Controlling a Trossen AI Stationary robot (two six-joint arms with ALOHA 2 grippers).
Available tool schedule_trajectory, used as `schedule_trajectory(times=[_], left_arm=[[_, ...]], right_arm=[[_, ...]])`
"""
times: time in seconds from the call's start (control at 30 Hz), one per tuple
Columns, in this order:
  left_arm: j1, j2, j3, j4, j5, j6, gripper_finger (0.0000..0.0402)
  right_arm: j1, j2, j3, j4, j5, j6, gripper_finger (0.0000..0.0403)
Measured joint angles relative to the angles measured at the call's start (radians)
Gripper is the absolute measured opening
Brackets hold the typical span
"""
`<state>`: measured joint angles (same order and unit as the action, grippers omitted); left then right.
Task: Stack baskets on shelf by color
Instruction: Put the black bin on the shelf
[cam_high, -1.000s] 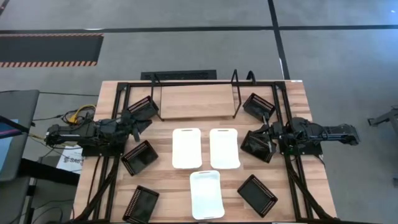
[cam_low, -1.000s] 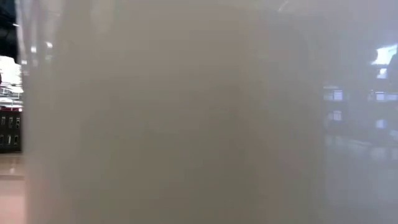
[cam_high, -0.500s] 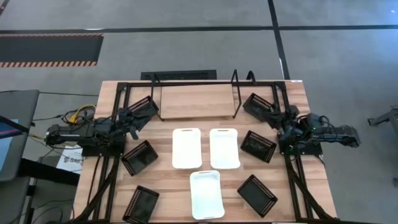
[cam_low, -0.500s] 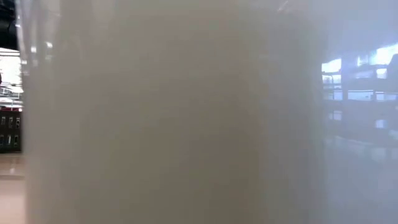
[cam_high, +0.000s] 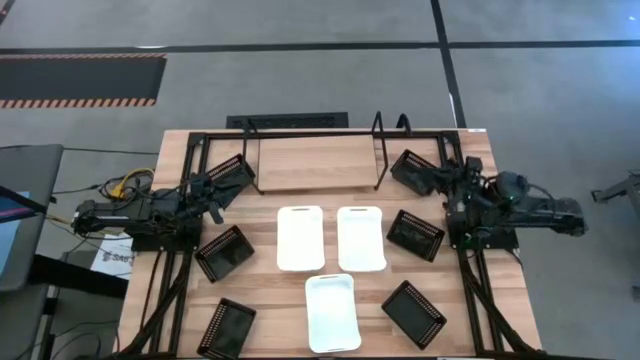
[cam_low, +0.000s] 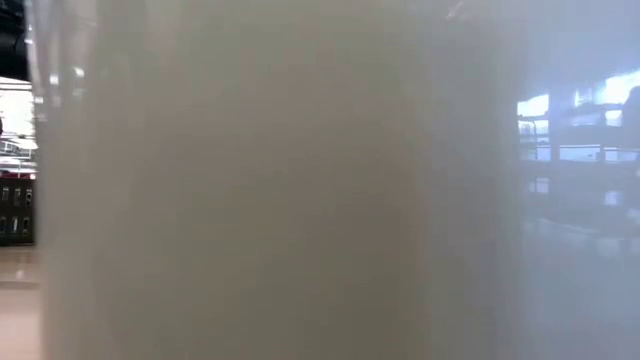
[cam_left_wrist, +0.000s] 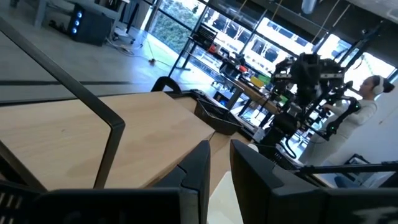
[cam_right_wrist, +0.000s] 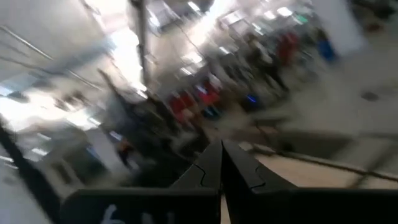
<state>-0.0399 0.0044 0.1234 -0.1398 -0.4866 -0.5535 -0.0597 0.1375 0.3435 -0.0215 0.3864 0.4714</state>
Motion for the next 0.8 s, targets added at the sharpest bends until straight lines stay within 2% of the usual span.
schedule_trajectory(times=[0.2,0.3,0.43,0.6,0.7,0.8], left_arm=[[0.000,0.000,0.000,-0.001,0.000,0.000,0.0050],[0.000,0.000,0.000,-0.002,0.000,0.017,0.0050],[0.000,0.000,0.001,-0.002,0.000,0.019,0.0050],[0.000,0.000,0.001,-0.002,0.000,0.019,0.0050],[0.000,0.000,0.001,-0.002,0.000,0.019,0.0050],[0.000,0.000,0.001,-0.002,0.003,0.019,0.0050]], right_arm=[[-0.003,0.286,0.363,-0.644,0.141,0.100,0.0028],[-0.023,0.447,0.508,-0.909,0.144,0.197,0.0038],[-0.074,0.622,0.654,-1.198,0.125,0.274,0.0072],[-0.172,0.779,0.758,-1.380,0.099,0.259,0.0138],[-0.257,0.847,0.769,-1.374,0.070,0.177,0.0181],[-0.372,0.892,0.769,-1.322,-0.029,0.071,0.0212]])
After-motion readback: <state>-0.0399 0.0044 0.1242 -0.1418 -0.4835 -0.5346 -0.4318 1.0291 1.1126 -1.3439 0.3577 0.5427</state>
